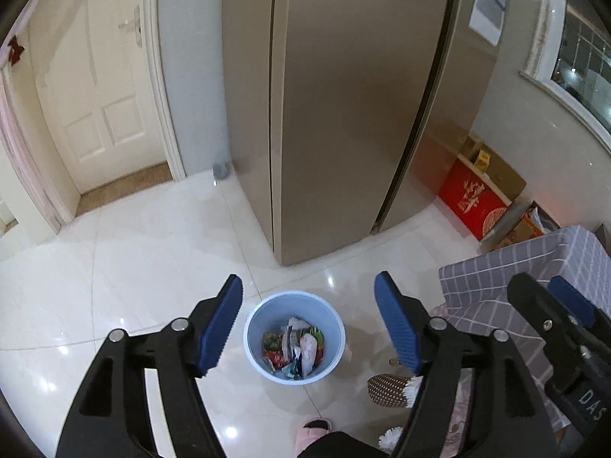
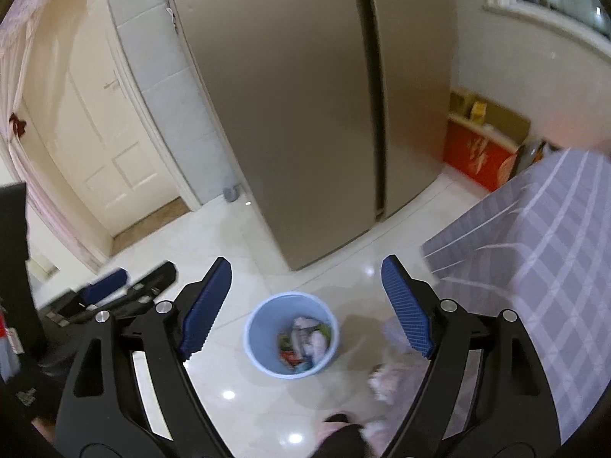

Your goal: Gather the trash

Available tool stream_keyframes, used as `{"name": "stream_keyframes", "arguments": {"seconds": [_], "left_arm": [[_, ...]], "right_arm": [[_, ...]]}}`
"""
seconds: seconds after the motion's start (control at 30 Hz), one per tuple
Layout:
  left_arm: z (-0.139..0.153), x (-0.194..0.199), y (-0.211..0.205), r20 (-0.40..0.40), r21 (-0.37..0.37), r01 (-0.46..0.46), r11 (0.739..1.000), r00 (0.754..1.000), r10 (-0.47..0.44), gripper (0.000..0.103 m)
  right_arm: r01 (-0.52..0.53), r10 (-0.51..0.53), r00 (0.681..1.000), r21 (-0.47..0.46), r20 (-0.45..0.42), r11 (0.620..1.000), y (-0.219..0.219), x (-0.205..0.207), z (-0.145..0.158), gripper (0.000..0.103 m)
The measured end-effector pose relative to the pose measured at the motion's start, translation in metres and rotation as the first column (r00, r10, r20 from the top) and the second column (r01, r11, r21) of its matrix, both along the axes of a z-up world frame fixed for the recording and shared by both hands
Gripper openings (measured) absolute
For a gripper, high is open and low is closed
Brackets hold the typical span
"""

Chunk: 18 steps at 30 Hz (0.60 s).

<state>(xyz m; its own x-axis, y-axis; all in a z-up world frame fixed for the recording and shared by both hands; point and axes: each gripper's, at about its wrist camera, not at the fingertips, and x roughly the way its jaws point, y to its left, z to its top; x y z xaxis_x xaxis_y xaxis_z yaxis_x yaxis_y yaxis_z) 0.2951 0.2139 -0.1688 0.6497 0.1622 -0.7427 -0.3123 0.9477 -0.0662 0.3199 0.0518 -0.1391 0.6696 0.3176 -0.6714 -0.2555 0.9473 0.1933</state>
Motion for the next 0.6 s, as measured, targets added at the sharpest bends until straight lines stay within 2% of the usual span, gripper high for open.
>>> {"name": "stream_keyframes", "arguments": {"seconds": [0.3, 0.6], "left_arm": [[0.061, -0.059, -0.064, 0.126, 0.067, 0.061, 0.996, 0.99, -0.069, 0.076], [0.122, -0.136, -0.115, 0.259, 0.087, 0.139, 0.986, 0.953, -0.158, 0.081]], "right_arm": [[0.049, -0.041, 0.995, -0.096, 0.087, 0.994, -0.057, -0.058, 0.054, 0.084], [0.141, -0.127, 0.971, -0.057, 0.2, 0.988, -0.111, -0.142, 0.107, 0.086]]}}
